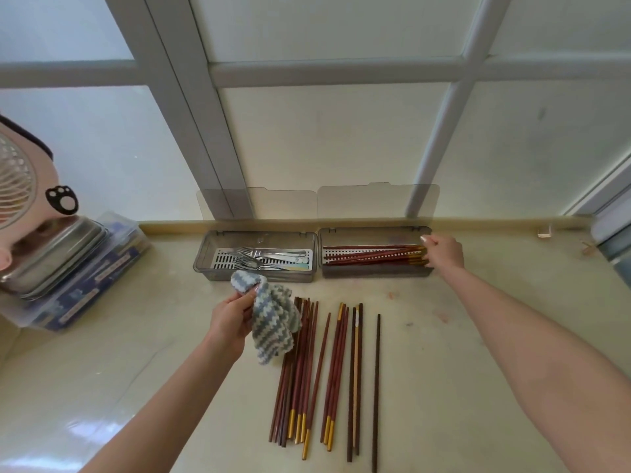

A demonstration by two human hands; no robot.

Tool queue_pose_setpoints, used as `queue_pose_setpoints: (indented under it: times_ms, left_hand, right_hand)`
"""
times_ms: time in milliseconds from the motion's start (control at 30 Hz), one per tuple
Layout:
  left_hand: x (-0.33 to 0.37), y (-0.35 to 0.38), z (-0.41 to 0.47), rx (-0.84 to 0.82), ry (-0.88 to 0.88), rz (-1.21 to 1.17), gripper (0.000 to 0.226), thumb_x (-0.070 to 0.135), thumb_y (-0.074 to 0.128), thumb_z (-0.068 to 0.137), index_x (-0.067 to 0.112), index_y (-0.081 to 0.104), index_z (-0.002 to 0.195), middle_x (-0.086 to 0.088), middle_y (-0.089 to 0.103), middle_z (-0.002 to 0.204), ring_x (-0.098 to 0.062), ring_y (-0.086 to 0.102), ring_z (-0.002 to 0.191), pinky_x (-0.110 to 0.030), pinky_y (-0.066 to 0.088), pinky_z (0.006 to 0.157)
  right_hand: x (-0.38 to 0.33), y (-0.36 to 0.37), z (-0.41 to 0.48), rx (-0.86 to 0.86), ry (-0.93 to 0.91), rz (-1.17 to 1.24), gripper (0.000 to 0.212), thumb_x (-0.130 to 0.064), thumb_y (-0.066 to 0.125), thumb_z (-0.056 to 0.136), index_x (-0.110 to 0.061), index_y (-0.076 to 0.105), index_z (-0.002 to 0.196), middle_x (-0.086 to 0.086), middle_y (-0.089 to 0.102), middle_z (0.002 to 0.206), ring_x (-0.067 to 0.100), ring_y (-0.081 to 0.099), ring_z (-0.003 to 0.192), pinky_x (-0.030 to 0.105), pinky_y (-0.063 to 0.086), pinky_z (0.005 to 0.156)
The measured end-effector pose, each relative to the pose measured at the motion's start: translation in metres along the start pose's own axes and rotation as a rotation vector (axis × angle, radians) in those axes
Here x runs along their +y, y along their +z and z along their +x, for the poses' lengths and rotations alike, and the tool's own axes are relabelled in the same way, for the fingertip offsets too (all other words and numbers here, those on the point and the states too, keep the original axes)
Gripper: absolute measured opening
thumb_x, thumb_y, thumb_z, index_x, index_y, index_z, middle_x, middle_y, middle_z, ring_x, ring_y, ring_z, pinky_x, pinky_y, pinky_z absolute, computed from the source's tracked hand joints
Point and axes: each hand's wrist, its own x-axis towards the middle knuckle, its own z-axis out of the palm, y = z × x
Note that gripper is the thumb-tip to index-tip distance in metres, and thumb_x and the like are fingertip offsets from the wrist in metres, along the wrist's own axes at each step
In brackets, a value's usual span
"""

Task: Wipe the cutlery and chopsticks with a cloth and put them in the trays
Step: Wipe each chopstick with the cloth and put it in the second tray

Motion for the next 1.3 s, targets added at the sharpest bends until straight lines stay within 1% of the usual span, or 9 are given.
queue_pose_setpoints:
  times_ms: [100, 233, 367, 500, 700, 833, 1000, 1167, 1300]
  left_hand:
    - [0.001, 0.002, 0.001, -0.014, -0.004, -0.016, 0.013, 0.009, 0.049, 0.094, 0.009, 0.061, 0.089, -0.007, 0.063, 0.083, -0.017, 0.060, 0.071, -0.027, 0.052, 0.064]
    - [0.001, -0.001, 0.004, -0.016, -0.002, -0.057, 0.011, 0.011, 0.049, 0.094, 0.010, 0.061, 0.093, -0.004, 0.066, 0.078, -0.014, 0.061, 0.069, -0.023, 0.053, 0.059]
    - [-0.003, -0.009, 0.006, -0.011, -0.021, -0.069, 0.011, 0.011, 0.049, 0.094, 0.012, 0.060, 0.094, -0.006, 0.064, 0.085, -0.016, 0.059, 0.074, -0.024, 0.052, 0.062]
    - [-0.004, -0.016, 0.005, -0.006, -0.014, -0.052, 0.011, 0.012, 0.050, 0.094, 0.007, 0.059, 0.099, -0.007, 0.064, 0.085, -0.016, 0.060, 0.071, -0.024, 0.052, 0.062]
    - [-0.004, -0.024, 0.005, 0.026, 0.000, -0.084, 0.011, 0.011, 0.051, 0.094, 0.008, 0.060, 0.098, -0.002, 0.069, 0.071, -0.010, 0.065, 0.057, -0.020, 0.054, 0.054]
    - [-0.004, -0.027, 0.005, 0.007, 0.007, -0.109, 0.013, 0.012, 0.051, 0.094, 0.005, 0.059, 0.102, -0.005, 0.069, 0.076, -0.011, 0.066, 0.059, -0.021, 0.055, 0.056]
    - [-0.006, -0.030, 0.008, -0.001, 0.022, -0.114, 0.017, 0.015, 0.050, 0.094, 0.007, 0.059, 0.107, -0.006, 0.066, 0.089, -0.012, 0.065, 0.070, -0.023, 0.054, 0.063]
    - [-0.016, -0.033, 0.009, 0.014, -0.004, -0.122, 0.011, 0.016, 0.051, 0.094, 0.012, 0.060, 0.098, 0.002, 0.071, 0.071, -0.008, 0.066, 0.060, -0.025, 0.053, 0.066]
    - [-0.025, -0.041, 0.010, 0.036, -0.038, -0.116, 0.012, 0.017, 0.050, 0.095, 0.012, 0.060, 0.100, -0.004, 0.065, 0.086, -0.012, 0.062, 0.070, -0.027, 0.048, 0.072]
  right_hand:
    - [-0.003, -0.007, -0.014, 0.088, -0.085, -0.167, 0.032, -0.016, 0.048, 0.096, -0.022, 0.063, 0.123, 0.010, 0.064, 0.121, 0.031, 0.058, 0.109, 0.037, 0.048, 0.090]
    - [-0.003, -0.002, -0.035, 0.297, -0.251, -0.217, 0.035, -0.006, 0.045, 0.093, -0.018, 0.064, 0.119, 0.008, 0.064, 0.118, 0.029, 0.051, 0.113, 0.038, 0.046, 0.085]
    - [0.009, 0.019, -0.041, 0.003, -0.355, -0.587, 0.036, -0.021, 0.043, 0.099, -0.012, 0.056, 0.132, 0.007, 0.044, 0.145, 0.026, 0.037, 0.134, 0.035, 0.029, 0.109]
    - [0.003, 0.027, -0.040, -0.028, -0.347, -0.741, 0.040, -0.032, 0.036, 0.101, -0.012, 0.065, 0.120, 0.004, 0.052, 0.138, 0.026, 0.039, 0.128, 0.036, 0.031, 0.102]
    - [0.006, 0.038, -0.027, -0.148, -0.392, -0.572, 0.042, -0.025, 0.037, 0.102, 0.004, 0.059, 0.124, 0.011, 0.041, 0.147, 0.028, 0.031, 0.137, 0.030, 0.017, 0.113]
    - [0.001, 0.034, -0.023, -0.213, -0.366, -0.555, 0.040, -0.026, 0.039, 0.101, -0.001, 0.070, 0.100, 0.006, 0.025, 0.156, 0.028, 0.018, 0.144, 0.042, 0.013, 0.116]
    - [-0.024, 0.046, -0.070, 0.001, -0.515, -0.296, 0.026, -0.015, 0.046, 0.097, -0.011, 0.063, 0.116, 0.007, 0.055, 0.131, 0.024, 0.048, 0.122, 0.037, 0.038, 0.104]
    - [-0.032, 0.096, -0.166, -0.455, -0.568, -0.374, 0.021, -0.020, 0.050, 0.095, -0.022, 0.068, 0.107, -0.005, 0.068, 0.107, 0.009, 0.061, 0.091, 0.025, 0.050, 0.084]
    - [-0.024, 0.132, -0.218, -0.481, -0.307, -0.507, 0.027, -0.036, 0.057, 0.092, -0.012, 0.062, 0.103, 0.002, 0.068, 0.093, 0.017, 0.066, 0.082, 0.026, 0.053, 0.068]
